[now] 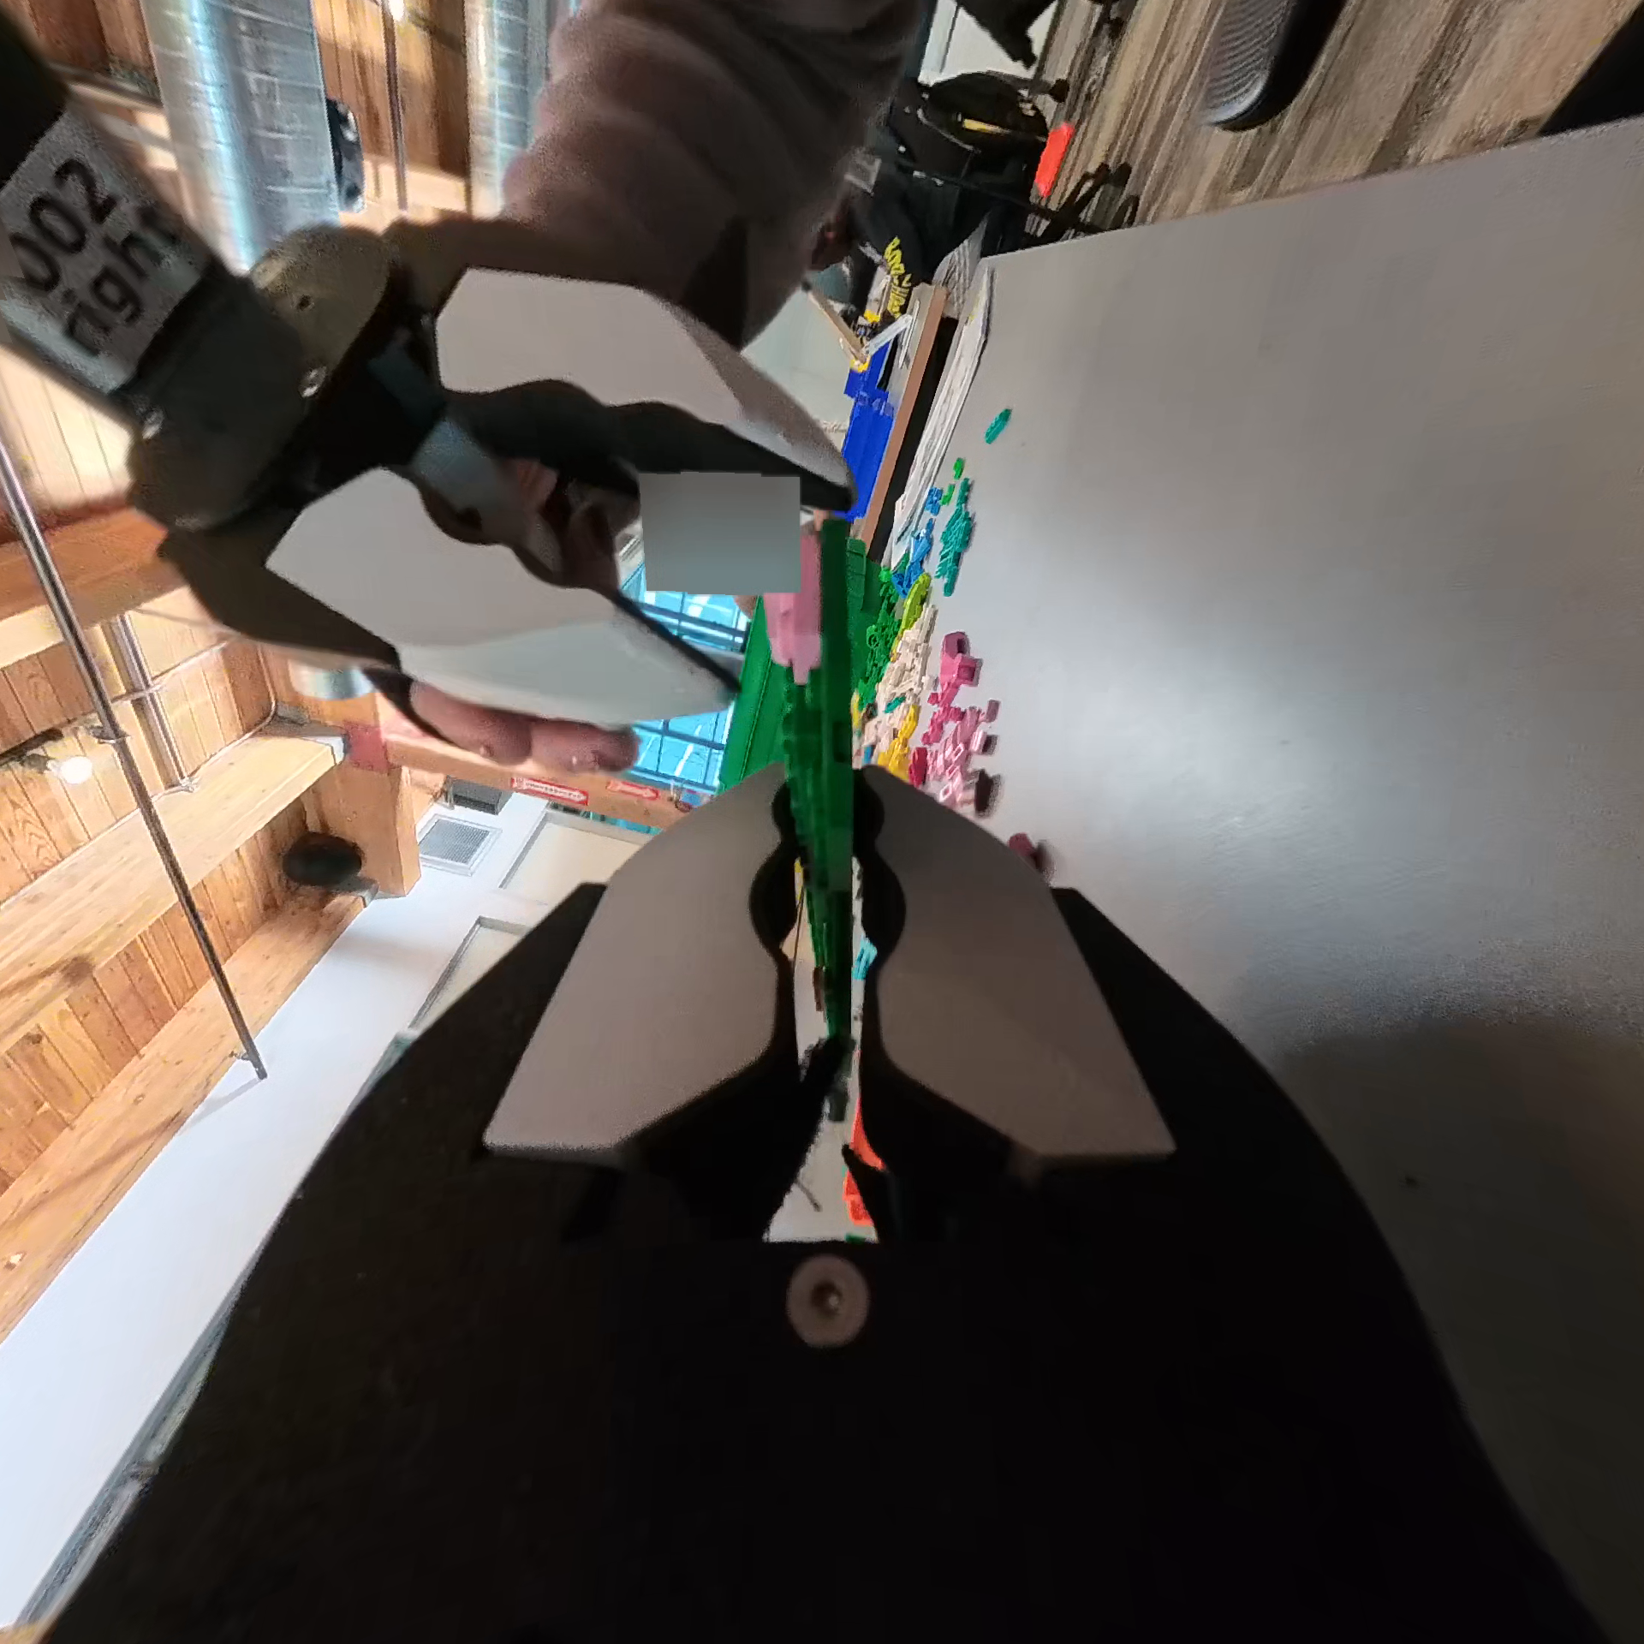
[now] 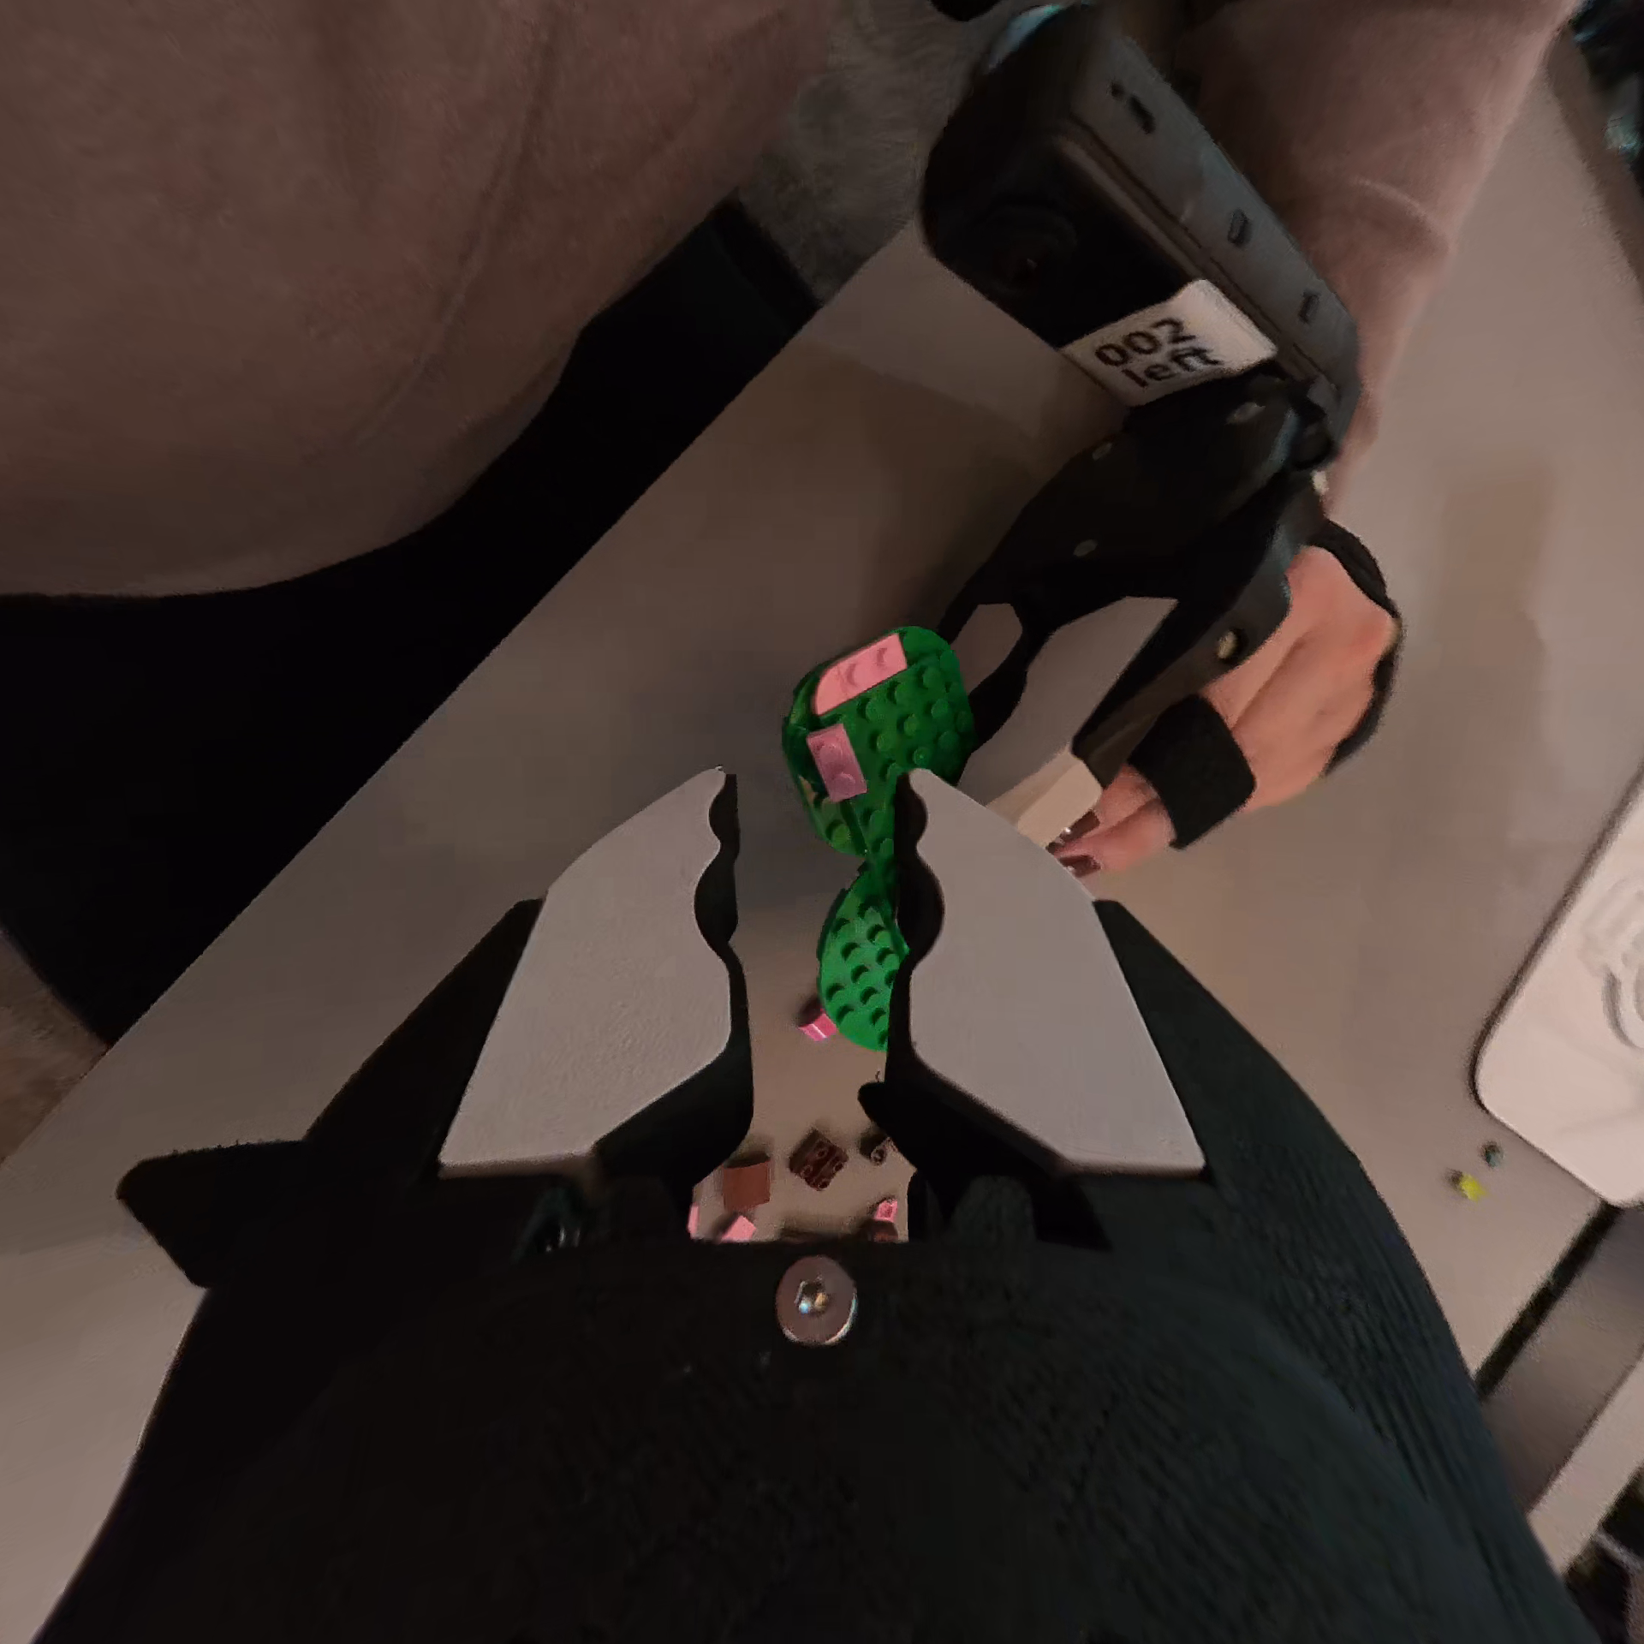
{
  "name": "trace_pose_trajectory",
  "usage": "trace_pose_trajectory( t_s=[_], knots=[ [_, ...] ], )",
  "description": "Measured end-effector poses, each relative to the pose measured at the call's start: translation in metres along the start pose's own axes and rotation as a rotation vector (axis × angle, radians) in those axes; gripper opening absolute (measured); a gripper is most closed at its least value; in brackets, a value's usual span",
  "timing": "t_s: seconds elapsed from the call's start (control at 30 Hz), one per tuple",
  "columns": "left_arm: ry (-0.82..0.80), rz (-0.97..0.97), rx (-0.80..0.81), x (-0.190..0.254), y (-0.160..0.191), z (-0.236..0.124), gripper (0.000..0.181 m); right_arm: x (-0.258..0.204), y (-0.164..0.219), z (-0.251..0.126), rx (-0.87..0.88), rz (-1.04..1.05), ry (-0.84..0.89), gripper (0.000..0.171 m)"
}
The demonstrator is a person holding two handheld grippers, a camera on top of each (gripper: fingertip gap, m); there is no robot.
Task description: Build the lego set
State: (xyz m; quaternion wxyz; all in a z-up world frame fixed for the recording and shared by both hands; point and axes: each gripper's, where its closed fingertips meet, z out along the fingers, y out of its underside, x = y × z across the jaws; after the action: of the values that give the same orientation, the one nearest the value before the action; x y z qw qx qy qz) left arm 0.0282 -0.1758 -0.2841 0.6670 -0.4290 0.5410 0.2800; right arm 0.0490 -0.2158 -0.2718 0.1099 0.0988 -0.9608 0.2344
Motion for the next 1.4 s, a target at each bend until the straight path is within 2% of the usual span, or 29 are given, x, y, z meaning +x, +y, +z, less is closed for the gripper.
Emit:
trace_pose_trajectory(
  t_s=[0.23,0.43,0.57,0.83,1.4],
  knots=[
    [-0.016,-0.019,-0.033,-0.004,0.008,0.001,0.009,0.012,-0.001,0.002,0.111,0.041,0.535,0.034],
    [-0.033,-0.054,-0.044,-0.009,0.012,0.000,0.009,0.019,0.004,-0.003,0.060,0.012,0.863,0.032],
    [-0.032,-0.056,-0.047,-0.009,0.012,0.000,0.009,0.023,0.008,-0.002,0.039,0.018,0.939,0.028],
    [-0.017,-0.092,-0.038,-0.008,0.012,0.000,0.009,0.026,0.005,0.001,0.033,0.014,0.985,0.014],
    [0.011,-0.078,-0.017,-0.003,0.008,0.000,0.008,0.014,0.004,0.002,-0.012,-0.045,0.883,0.009]
  ],
)
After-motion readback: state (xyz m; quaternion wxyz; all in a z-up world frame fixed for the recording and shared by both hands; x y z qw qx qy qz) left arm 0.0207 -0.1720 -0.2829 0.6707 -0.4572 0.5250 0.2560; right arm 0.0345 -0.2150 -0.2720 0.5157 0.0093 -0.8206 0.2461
